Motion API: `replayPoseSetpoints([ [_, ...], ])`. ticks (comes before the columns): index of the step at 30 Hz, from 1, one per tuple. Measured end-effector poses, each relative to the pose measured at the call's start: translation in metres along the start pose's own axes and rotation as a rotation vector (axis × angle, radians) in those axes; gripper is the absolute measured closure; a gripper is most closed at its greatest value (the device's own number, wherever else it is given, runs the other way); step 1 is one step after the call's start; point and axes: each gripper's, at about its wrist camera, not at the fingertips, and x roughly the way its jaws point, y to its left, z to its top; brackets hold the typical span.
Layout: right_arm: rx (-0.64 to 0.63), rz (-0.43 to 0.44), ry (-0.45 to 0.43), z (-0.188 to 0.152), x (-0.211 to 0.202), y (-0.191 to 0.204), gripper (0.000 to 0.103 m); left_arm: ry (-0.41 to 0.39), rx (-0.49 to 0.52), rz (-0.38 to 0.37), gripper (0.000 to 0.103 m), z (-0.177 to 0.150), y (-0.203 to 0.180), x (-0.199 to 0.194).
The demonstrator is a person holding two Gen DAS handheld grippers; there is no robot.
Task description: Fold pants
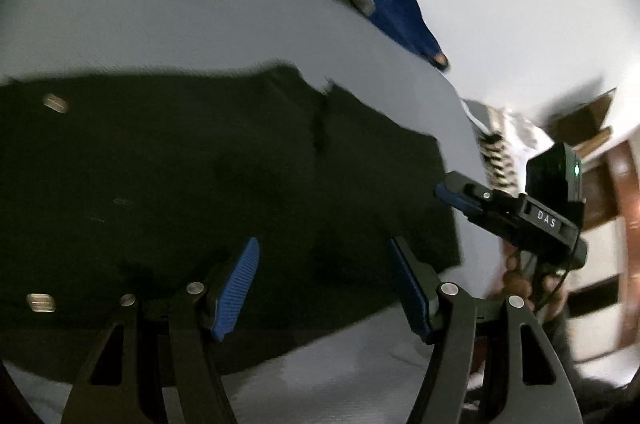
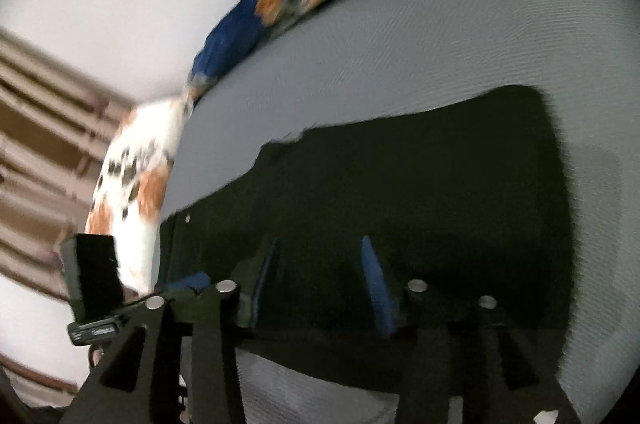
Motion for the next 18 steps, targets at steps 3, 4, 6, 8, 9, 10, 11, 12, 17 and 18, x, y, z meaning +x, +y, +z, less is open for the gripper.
replayPoseSetpoints([
  [3, 0.07, -0.007, -0.075, -0.008, -0.025, -0.018, 0.056, 0.072, -0.034, -0.026, 0.036, 0.005, -0.001, 0.025],
  [4, 0.095, -0.001, -0.097, -0.01, -0.033, -0.025, 0.055, 0.091, -0.047, -0.038, 0.036, 0.006, 0.0, 0.032],
  [6, 0.153, 0.018, -0.161, -0.016, -0.046, -0.036, 0.052, 0.12, -0.079, -0.052, 0.036, 0.009, 0.003, 0.043],
  [8, 0.211, 0.039, -0.211, -0.021, -0.055, -0.047, 0.05, 0.137, -0.097, -0.053, 0.037, 0.01, 0.005, 0.051],
  [9, 0.235, 0.05, -0.225, -0.022, -0.058, -0.053, 0.05, 0.144, -0.106, -0.051, 0.037, 0.011, 0.006, 0.054],
  [10, 0.249, 0.056, -0.232, -0.023, -0.059, -0.056, 0.05, 0.151, -0.114, -0.052, 0.037, 0.011, 0.007, 0.057],
  [11, 0.259, 0.058, -0.239, -0.023, -0.06, -0.06, 0.05, 0.153, -0.115, -0.061, 0.038, 0.012, 0.007, 0.06],
  [12, 0.264, 0.054, -0.246, -0.023, -0.061, -0.062, 0.05, 0.151, -0.114, -0.068, 0.038, 0.012, 0.006, 0.06],
  [17, 0.275, 0.067, -0.233, -0.024, -0.056, -0.073, 0.05, 0.208, -0.136, -0.147, 0.038, 0.014, -0.002, 0.078],
  [18, 0.273, 0.063, -0.227, -0.024, -0.055, -0.073, 0.05, 0.216, -0.142, -0.158, 0.038, 0.014, -0.004, 0.082],
])
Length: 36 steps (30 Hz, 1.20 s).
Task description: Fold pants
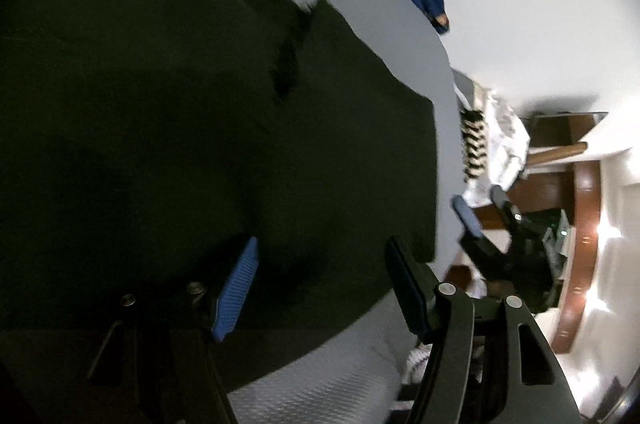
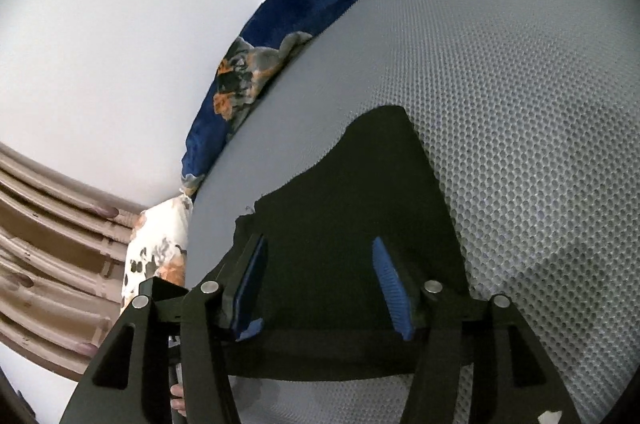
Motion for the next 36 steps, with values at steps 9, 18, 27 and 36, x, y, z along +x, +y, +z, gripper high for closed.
replayPoseSetpoints([
  [9, 0.004, -0.006, 0.038, -0.004, 0.012, -0.001, 0.05, 0.002, -0.046, -0.051, 0.046, 0.009, -0.004, 0.013],
  [18, -0.075, -0.145, 0.039, -0.009, 0.022, 0.009, 0.047, -0.031, -0.007, 0.106, 0.098, 0.005, -0.018, 0.022],
  [27, -0.151, -0.207, 0.045, -0.016, 0.034, 0.023, 0.045, -0.124, 0.126, 0.16, 0.098, -0.018, -0.038, -0.018],
  [36, -0.23, -0.376, 0.127, -0.023, 0.065, 0.024, 0.052, -0.074, 0.138, 0.31, 0.093, -0.019, -0.017, 0.01],
])
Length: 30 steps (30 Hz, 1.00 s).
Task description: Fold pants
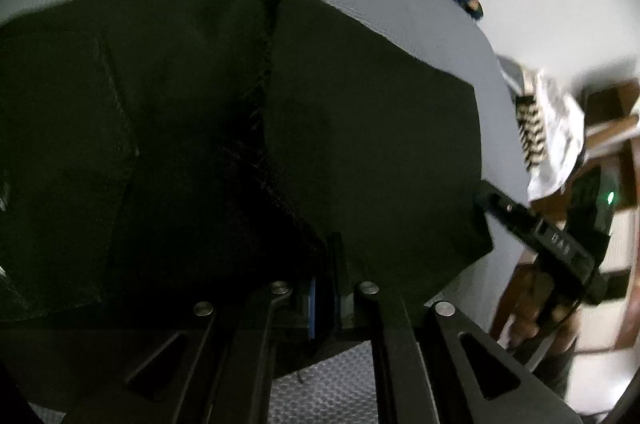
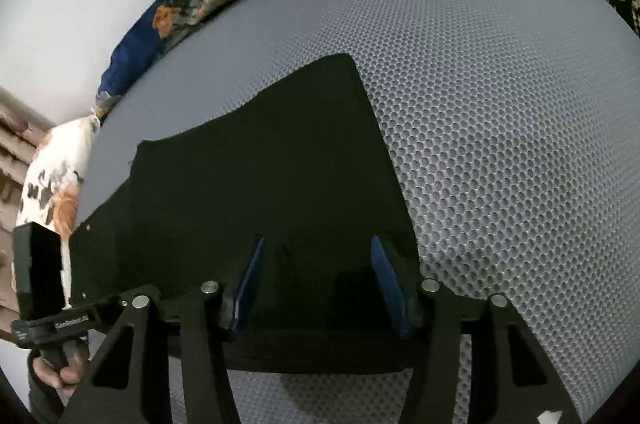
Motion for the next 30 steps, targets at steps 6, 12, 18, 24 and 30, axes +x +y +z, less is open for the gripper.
replayPoseSetpoints([
  [6, -0.066, -0.041, -0.018, 0.019, 0.0, 0.017, 0.051, -0.073, 0.135, 0.165, 0.076, -0.006, -0.013, -0.02],
  [12, -0.198, -0.131, -0.084, 0.054, 0.009, 0.038, 0.052, -0.175, 0.202, 0.203, 0.07, 0.013, -0.018, -0.032],
  [18, -0.261, -0.185, -0.07, 0.078, 0.036, 0.042, 0.057, -0.199, 0.241, 0.22, 0.07, 0.037, -0.023, -0.011],
  [24, -0.286, -0.215, -0.047, 0.079, 0.049, 0.039, 0.058, -0.163, 0.272, 0.236, 0.07, 0.044, -0.019, 0.006],
  [30, -0.305, -0.226, -0.053, 0.076, 0.047, 0.041, 0.058, -0.147, 0.267, 0.228, 0.069, 0.04, -0.017, 0.001],
])
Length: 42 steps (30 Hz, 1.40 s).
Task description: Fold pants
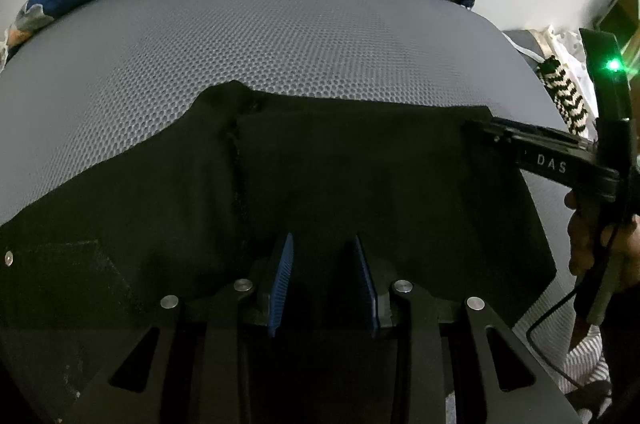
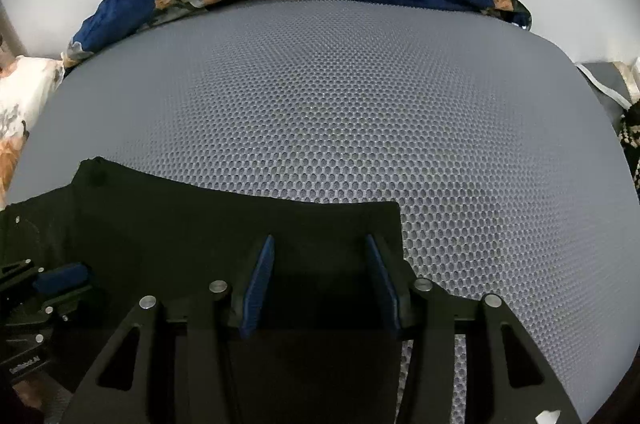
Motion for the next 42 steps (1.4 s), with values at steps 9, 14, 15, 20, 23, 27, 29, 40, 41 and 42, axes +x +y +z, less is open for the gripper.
replayPoseSetpoints([
  [9, -0.016, -0.005, -0.029, -0.014, -0.027, 0.015, 0.058, 0.009, 0.042, 0.028, 0.059, -0.036, -0.009, -0.015],
  [14, -0.02, 0.025, -0.001, -0.036, -0.035, 0.024, 0.057, 0.01, 0.036, 0.029, 0.058, -0.057, -0.006, -0.023],
  [15, -0.017, 0.038, 0.013, -0.043, -0.035, 0.026, 0.057, 0.013, 0.036, 0.03, 0.058, -0.059, -0.005, -0.025],
  [20, -0.003, 0.078, 0.054, -0.068, -0.034, 0.035, 0.057, 0.002, 0.002, 0.025, 0.058, -0.067, 0.004, -0.044],
  [23, 0.01, 0.1, 0.065, -0.076, -0.033, 0.04, 0.057, -0.038, -0.014, 0.035, 0.058, -0.07, 0.011, -0.065],
  [27, 0.008, 0.128, 0.075, -0.079, -0.033, 0.052, 0.057, -0.094, -0.055, 0.039, 0.057, -0.072, 0.029, -0.096],
  [29, -0.003, 0.138, 0.079, -0.079, -0.033, 0.06, 0.056, -0.126, -0.079, 0.052, 0.054, -0.072, 0.041, -0.111],
  [40, -0.081, 0.197, 0.096, -0.084, -0.034, 0.119, 0.05, -0.19, -0.254, 0.135, 0.051, -0.088, 0.129, -0.164],
  [41, -0.088, 0.206, 0.099, -0.085, -0.035, 0.123, 0.049, -0.191, -0.276, 0.134, 0.051, -0.09, 0.138, -0.166],
  [42, -0.091, 0.208, 0.104, -0.086, -0.035, 0.126, 0.048, -0.188, -0.293, 0.128, 0.051, -0.093, 0.146, -0.169],
])
